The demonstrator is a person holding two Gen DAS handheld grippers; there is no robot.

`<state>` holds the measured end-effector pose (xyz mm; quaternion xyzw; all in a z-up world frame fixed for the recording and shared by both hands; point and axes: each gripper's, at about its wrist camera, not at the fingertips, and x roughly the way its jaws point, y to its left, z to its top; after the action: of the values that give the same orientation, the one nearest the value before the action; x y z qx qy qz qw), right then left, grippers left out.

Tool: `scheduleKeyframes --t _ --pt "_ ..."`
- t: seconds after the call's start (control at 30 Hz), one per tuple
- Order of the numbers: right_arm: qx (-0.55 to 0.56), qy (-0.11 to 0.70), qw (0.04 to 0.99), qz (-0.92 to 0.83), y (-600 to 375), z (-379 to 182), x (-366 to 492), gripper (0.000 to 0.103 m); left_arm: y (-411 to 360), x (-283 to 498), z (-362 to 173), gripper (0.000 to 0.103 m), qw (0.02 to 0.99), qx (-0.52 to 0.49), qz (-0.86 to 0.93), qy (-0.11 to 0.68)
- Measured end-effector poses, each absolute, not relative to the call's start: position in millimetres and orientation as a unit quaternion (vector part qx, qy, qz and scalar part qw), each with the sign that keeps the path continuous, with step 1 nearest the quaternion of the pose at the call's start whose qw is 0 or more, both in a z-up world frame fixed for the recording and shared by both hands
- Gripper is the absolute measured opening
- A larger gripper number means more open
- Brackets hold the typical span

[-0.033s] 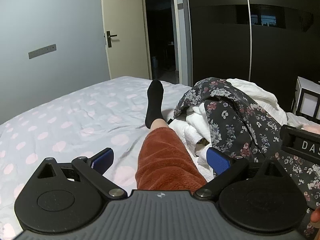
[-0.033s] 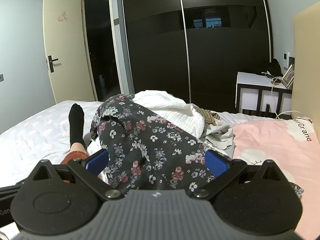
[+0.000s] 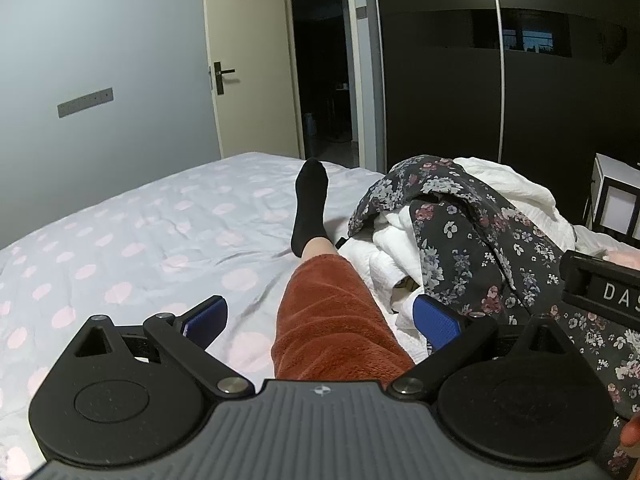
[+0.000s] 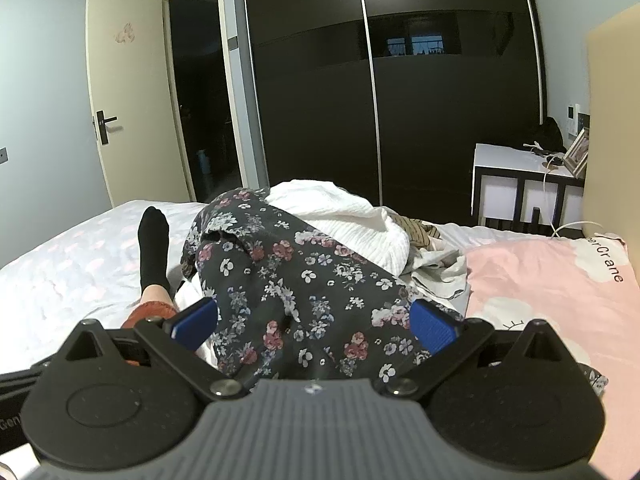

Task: Fold clothes
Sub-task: 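Move both tools toward the dark floral jeans on the bed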

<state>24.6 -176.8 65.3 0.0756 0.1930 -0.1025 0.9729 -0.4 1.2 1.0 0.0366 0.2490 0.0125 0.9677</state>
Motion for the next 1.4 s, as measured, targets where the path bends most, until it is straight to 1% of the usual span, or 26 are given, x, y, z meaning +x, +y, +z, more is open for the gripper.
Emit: scheduleKeyframes --t 0.2,0.4,0.63,0.77,0.93,1.1,1.4 --pt "0.091 0.185 0.974 -0.097 -174 63 23 0.103 5 -2 4 0.103 0.967 0.019 0.016 0.255" --pt "0.113 0.218 0.967 -0.071 -179 63 33 0.103 4 -6 9 0.103 0.968 0.011 0.018 0.250" --pt "0.110 0.243 0.962 -0.056 -182 63 47 0.103 5 -4 9 0.103 0.969 0.004 0.012 0.248" --pt "0.110 0.231 0.966 -0.049 -183 65 47 0.103 9 -5 9 0.103 0.969 -0.006 0.010 0.247" --pt "0.085 0.225 0.970 -0.036 -180 67 48 0.102 14 -6 7 0.103 0.970 -0.020 0.017 0.242" --pt "0.082 0.245 0.965 -0.031 -181 64 52 0.102 12 -7 7 0.103 0.971 0.009 0.025 0.236" --pt "0.088 0.223 0.970 -0.030 -182 67 48 0.102 9 -7 4 0.103 0.970 0.029 0.025 0.239"
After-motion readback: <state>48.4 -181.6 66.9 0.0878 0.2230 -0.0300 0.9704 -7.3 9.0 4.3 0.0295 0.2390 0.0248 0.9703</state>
